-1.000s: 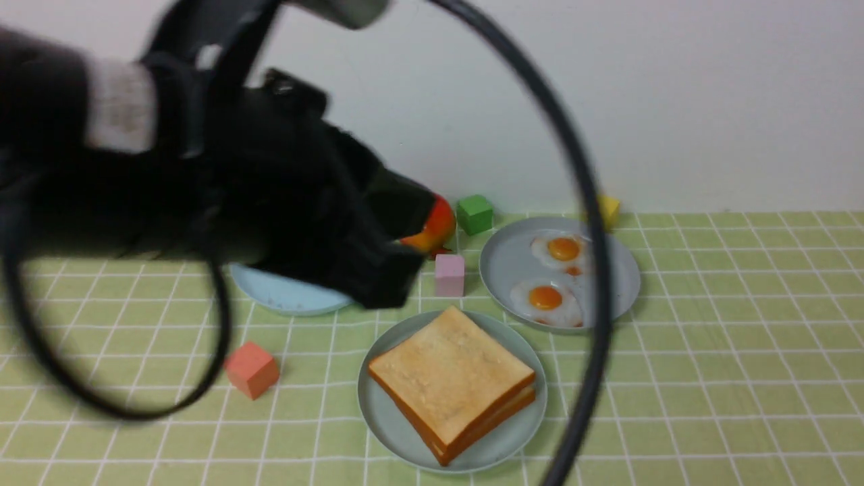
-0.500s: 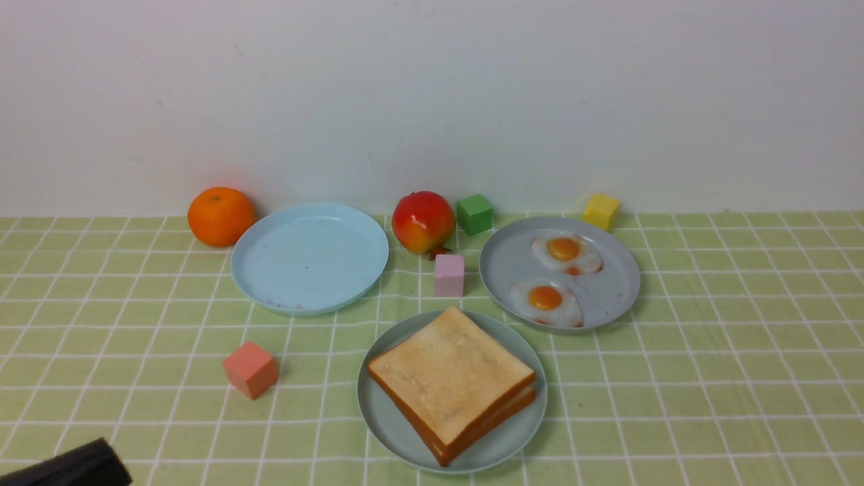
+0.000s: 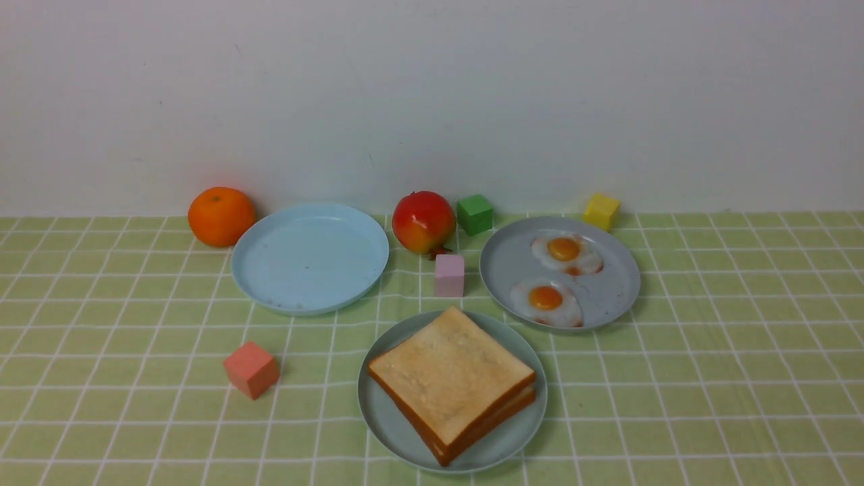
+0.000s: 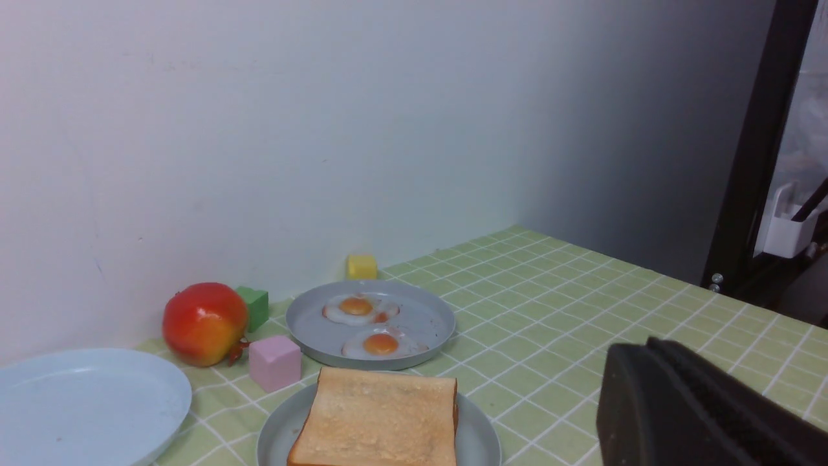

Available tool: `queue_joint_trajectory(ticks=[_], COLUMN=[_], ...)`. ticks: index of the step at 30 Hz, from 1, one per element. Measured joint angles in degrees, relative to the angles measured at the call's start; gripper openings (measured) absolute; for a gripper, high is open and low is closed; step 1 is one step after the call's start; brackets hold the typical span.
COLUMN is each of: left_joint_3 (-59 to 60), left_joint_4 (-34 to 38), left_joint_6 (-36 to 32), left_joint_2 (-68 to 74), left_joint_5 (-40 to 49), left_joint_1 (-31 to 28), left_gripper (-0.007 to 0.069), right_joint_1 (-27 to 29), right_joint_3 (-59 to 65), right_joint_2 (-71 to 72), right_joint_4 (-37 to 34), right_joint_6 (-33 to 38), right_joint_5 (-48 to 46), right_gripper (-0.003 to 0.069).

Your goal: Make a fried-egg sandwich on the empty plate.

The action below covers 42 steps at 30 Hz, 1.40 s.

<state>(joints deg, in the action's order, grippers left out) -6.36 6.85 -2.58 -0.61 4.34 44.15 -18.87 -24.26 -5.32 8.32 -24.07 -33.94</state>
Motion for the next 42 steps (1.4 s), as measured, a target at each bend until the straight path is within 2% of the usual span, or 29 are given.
queue_joint_trajectory(ticks=[3,9,15,16,19,20,21,25,39,42], left_joint_3=[0.0,0.0,0.0,0.0,0.0,0.0,0.0,0.0,0.0,0.0], left_joint_4=[0.0,0.0,0.0,0.0,0.0,0.0,0.0,0.0,0.0,0.0], left_joint_6=[0.0,0.0,0.0,0.0,0.0,0.0,0.0,0.0,0.0,0.0], left_joint_2=[0.0,0.0,0.0,0.0,0.0,0.0,0.0,0.0,0.0,0.0], left_joint_5=[0.1,0.1,0.1,0.1,0.2,0.2,0.2,0.5,0.7,0.7], left_joint_1=[0.0,0.0,0.0,0.0,0.0,0.0,0.0,0.0,0.0,0.0], left_gripper=[-0.0013,-0.0013,-0.0013,-0.0013,-0.0013,-0.0013,-0.0013,-0.0013,-0.0013,-0.001], right_joint_1=[0.0,0.0,0.0,0.7,6.0,6.5,10.6,15.3,15.9,15.7], right_joint_3=[6.0,15.6,22.7,24.1,25.5,25.6,25.8,25.8,25.8,25.8], right_joint_2=[0.0,0.0,0.0,0.5,1.5,1.6,1.9,3.3,5.9,5.9], right_joint_4=[0.2,0.4,2.2,3.0,3.7,3.7,4.0,4.4,3.3,0.3], right_joint_6=[-1.2,-1.3,-1.4,-2.3,-3.1,-3.1,-2.5,0.8,1.5,5.4], right_joint_5=[9.9,18.0,18.3,18.3,20.1,20.8,22.2,23.3,20.9,20.8], right_gripper=[0.0041,0.0051,0.0055,0.0036,-0.001,-0.001,-0.0013,-0.0013,-0.0013,-0.0013])
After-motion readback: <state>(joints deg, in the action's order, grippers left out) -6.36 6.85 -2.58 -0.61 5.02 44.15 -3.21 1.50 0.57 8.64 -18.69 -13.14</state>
